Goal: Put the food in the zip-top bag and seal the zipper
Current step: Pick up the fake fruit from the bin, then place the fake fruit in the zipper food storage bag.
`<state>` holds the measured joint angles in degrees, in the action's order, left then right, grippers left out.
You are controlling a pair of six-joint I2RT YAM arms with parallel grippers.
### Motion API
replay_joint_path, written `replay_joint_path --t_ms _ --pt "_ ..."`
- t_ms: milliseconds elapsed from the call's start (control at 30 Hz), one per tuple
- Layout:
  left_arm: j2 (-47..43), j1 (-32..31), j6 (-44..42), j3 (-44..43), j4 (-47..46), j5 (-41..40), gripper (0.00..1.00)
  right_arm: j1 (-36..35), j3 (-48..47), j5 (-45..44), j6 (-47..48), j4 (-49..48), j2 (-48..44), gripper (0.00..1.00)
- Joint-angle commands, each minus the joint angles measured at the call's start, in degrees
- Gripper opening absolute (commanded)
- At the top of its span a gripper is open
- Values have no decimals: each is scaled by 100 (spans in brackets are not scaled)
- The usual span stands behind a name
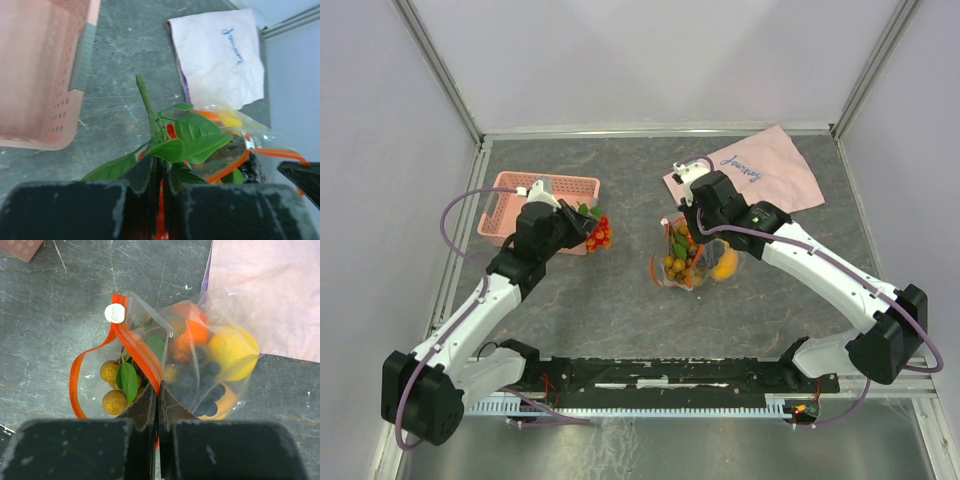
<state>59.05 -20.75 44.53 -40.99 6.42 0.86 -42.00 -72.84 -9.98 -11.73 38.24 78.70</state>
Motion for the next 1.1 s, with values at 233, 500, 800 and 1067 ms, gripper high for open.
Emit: replay_joint_path --t_ms 233,500,800,1067 --pt "-504 -1440 761 600 -1825 -95 3 -2 -358 194 -299 -14 -127 2" --pt "62 -2580 995 562 -2727 -464 3 -2 -330 285 -405 -79 -186 2" --pt "1056 -3195 1202 346 -3240 -1176 3 0 -310 411 -423 -61 -311 2" --pt "1598 -3227 1107 -225 -3427 -1109 3 -3 -278 606 -495 -26 -355 2"
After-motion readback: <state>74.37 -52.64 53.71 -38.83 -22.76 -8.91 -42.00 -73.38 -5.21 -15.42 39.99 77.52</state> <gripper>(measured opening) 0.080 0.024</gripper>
